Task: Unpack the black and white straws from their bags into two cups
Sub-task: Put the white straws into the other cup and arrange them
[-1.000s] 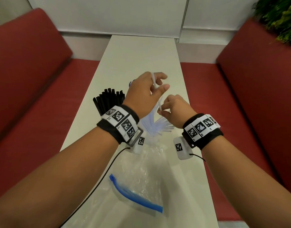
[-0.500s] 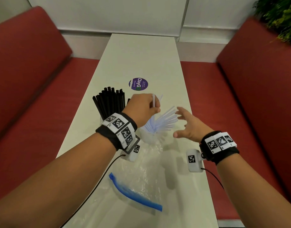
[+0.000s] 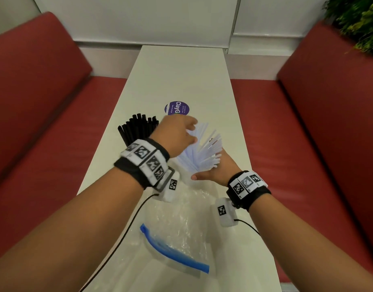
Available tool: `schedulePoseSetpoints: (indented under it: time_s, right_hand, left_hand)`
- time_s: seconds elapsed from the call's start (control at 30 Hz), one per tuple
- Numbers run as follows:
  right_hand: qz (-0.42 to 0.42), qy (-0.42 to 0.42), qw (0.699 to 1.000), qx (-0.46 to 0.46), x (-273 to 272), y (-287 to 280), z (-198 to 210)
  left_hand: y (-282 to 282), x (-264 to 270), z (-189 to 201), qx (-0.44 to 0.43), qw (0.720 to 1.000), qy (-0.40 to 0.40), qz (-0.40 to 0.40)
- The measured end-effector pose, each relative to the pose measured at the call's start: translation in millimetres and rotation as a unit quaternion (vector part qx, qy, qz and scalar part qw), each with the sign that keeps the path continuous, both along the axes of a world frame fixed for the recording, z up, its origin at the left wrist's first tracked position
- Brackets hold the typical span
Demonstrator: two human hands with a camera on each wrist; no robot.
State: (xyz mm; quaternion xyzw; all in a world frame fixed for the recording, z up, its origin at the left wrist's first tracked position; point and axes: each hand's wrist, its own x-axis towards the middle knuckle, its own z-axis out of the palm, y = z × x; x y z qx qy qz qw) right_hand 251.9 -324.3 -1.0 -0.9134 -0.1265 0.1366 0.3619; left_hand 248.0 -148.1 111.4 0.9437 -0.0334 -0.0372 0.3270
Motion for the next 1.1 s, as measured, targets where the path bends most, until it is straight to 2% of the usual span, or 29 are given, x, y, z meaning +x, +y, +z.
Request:
schedulePoseSetpoints:
  time_s: [0.07, 0.1, 0.17, 0.27, 0.33, 0.43, 0.6, 0.8, 0.9, 1.1]
  right_hand:
    - [-0.006, 0.003, 1.000, 0.031, 3.1, 2.9, -1.0]
    - [-0.003, 0.005, 0.999, 0.048, 5.4, 3.2, -0.8]
    - [0.007, 0.002, 0.998, 0.065, 8.8, 5.3, 2.1]
    - [0.027, 0.003, 0.997, 0.067, 15.3, 13.5, 2.7]
    - [0.022, 0.007, 0.998, 0.057, 20.5, 18.5, 0.4]
    - [0.009, 0.015, 0.999, 0.041, 27.1, 20.2, -1.1]
    - [0.021, -0.007, 0.999, 0.024, 30.1, 20.7, 0.5]
    - [0.049, -0.014, 0.998, 0.040, 27.8, 13.9, 2.8]
    - [0.048, 0.003, 0.997, 0.055, 30.5, 10.4, 4.0]
    - [0.007, 0.002, 1.000, -0.015, 39.5, 17.5, 9.7]
  left_hand:
    - [18.2, -16.0, 10.4, -0.004, 0.998, -0.058, 0.036]
    - [26.9, -25.1, 12.8, 0.018, 0.997, -0.057, 0.045]
    - [42.4, -42.2, 9.6, 0.073, 0.997, 0.011, 0.038]
    - [53.9, -52.9, -14.8, 0.123, 0.978, 0.172, 0.005]
    - [52.1, -51.0, -35.1, 0.138, 0.967, 0.216, -0.007]
    - [39.9, -42.4, -56.3, 0.131, 0.973, 0.188, 0.002]
    - [20.8, -22.4, -69.7, 0.026, 0.994, 0.107, 0.027]
    - [15.5, 1.1, -76.8, -0.074, 0.996, 0.053, 0.014]
    - [10.1, 7.0, -75.5, -0.112, 0.993, 0.047, 0.014]
    - [-3.6, 20.7, -81.4, -0.133, 0.988, 0.072, -0.015]
